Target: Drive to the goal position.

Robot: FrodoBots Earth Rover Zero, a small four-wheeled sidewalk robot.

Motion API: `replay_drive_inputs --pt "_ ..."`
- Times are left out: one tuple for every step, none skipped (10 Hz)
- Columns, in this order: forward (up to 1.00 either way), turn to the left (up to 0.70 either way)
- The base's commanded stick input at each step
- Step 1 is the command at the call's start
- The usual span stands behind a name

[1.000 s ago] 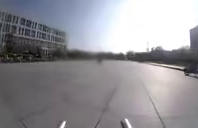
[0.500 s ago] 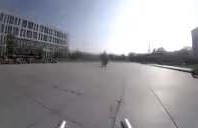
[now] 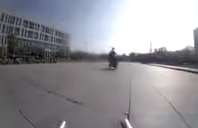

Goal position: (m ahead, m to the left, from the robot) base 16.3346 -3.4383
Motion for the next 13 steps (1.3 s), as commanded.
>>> replay_drive_inputs --pt "0.70 0.00" --pt "0.70 0.00" --pt "0.70 0.00" --pt "0.70 0.00" --pt "0.70 0.00" --pt "0.75 0.00" --pt "0.85 0.00" --pt "0.85 0.00" --pt "0.93 0.00" --pt "1.00 0.03" --pt "1.00 -0.21" --pt "1.00 -0.37" --pt "1.00 -0.31"
